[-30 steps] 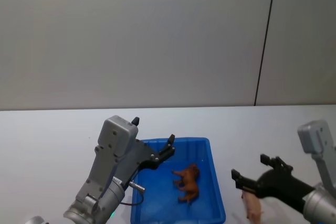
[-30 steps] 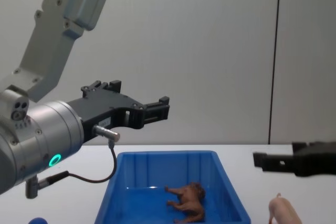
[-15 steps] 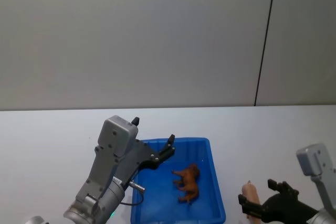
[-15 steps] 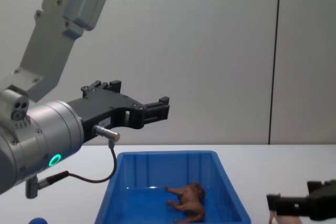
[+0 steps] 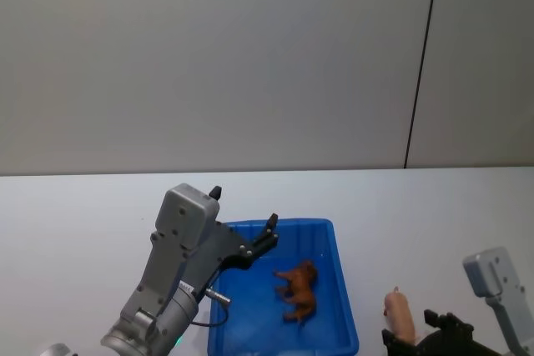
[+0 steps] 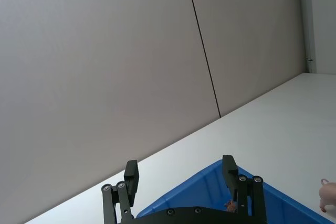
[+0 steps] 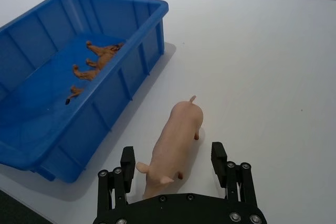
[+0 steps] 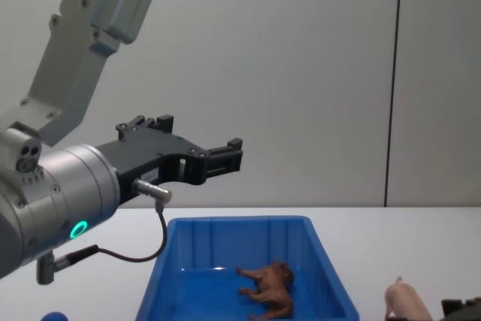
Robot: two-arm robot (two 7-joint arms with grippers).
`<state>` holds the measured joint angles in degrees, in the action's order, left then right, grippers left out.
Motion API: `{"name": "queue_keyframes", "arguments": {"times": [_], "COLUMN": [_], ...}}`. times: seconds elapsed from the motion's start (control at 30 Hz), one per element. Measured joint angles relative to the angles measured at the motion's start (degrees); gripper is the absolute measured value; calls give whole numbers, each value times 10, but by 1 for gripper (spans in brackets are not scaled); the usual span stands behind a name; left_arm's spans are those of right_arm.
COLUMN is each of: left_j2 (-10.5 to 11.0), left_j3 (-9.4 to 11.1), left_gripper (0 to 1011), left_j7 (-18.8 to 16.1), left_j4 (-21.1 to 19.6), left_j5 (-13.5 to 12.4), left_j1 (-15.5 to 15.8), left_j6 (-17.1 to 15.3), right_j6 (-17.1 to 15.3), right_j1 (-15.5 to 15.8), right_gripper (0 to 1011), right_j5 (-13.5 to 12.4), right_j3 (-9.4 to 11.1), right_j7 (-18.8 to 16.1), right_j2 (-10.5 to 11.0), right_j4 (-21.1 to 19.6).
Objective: Pick up the two dolls from the table and place them into the box.
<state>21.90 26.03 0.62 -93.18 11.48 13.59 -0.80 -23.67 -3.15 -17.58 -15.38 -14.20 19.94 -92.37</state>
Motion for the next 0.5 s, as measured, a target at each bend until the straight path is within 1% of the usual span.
{"name": "queue_keyframes", "arguments": {"times": [0.03,0.07,0.13,0.23,0.3,0.33,0.37,0.47,0.5], "left_j2": [0,0,0,0,0,0,0,0,0], "left_j3": [0,0,0,0,0,0,0,0,0], "left_gripper": [1001,1001,1001,1001,1001,1001,1001,1001,1001], "left_j7": [0,0,0,0,0,0,0,0,0], "left_j4": [0,0,0,0,0,0,0,0,0], "left_j5": [0,0,0,0,0,0,0,0,0], "left_j1": [0,0,0,0,0,0,0,0,0], "left_j6": [0,0,0,0,0,0,0,0,0], "right_j6": [-1,-2,-4,-4,-4,-3,-3,0,3], "right_j1": [0,-1,-1,-2,-2,-2,-2,-2,-2], "right_gripper": [902,844,831,729,643,643,586,518,481], "right_j5": [-1,-2,-4,-6,-7,-8,-8,-8,-8], "right_j3": [0,0,-1,-1,-1,-1,-1,0,0], "right_j7": [1,2,3,6,7,9,9,11,13], "right_j2": [0,-2,-2,-4,-5,-5,-5,-5,-5], "right_j4": [1,3,5,9,10,11,11,11,11]}}
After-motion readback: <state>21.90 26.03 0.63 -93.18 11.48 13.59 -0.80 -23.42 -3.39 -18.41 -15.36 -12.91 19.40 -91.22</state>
